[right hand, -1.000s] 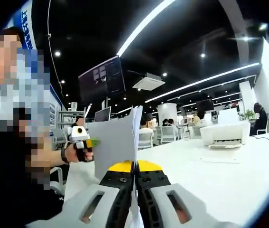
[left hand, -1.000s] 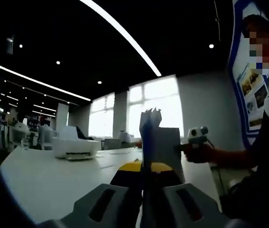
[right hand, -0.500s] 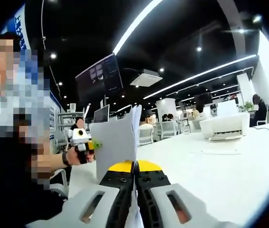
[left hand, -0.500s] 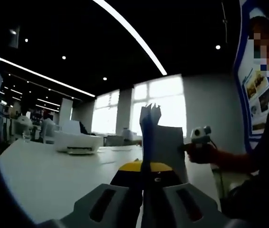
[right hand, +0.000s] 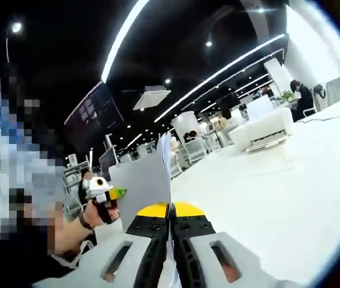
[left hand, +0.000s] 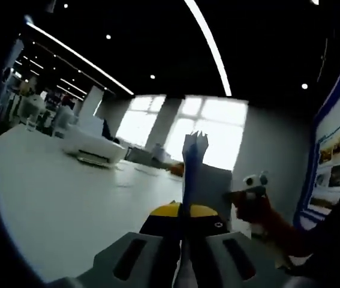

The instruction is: Organize the stack of printing papers by aligning and flattening the scattered papers on the table

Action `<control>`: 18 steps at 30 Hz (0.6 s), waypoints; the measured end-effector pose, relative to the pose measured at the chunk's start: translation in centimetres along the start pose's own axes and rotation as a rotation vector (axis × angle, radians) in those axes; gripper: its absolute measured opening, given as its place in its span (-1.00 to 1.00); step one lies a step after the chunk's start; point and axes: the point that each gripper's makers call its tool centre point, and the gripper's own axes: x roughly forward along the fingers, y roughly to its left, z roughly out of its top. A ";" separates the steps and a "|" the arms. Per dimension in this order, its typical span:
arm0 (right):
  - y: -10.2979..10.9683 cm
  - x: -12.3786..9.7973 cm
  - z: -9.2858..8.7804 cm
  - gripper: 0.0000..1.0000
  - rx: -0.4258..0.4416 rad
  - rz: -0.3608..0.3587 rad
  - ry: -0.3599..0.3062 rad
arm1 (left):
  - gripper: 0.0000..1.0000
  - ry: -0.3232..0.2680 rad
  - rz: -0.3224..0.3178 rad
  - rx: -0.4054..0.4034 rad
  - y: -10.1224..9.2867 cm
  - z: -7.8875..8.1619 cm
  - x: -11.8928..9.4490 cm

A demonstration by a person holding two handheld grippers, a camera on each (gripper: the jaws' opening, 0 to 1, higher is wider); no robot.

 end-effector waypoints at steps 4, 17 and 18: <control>-2.5 0.8 -0.4 -1.00 0.115 -0.053 0.035 | -0.88 0.041 0.024 -0.151 1.8 -1.1 1.3; -5.5 4.5 -1.7 -1.00 -0.076 -0.214 0.044 | -0.88 -0.009 0.148 -0.192 6.1 -3.0 3.9; -5.9 4.7 -2.0 -1.00 -0.077 -0.221 0.044 | -0.88 0.005 0.172 -0.161 6.7 -3.4 4.0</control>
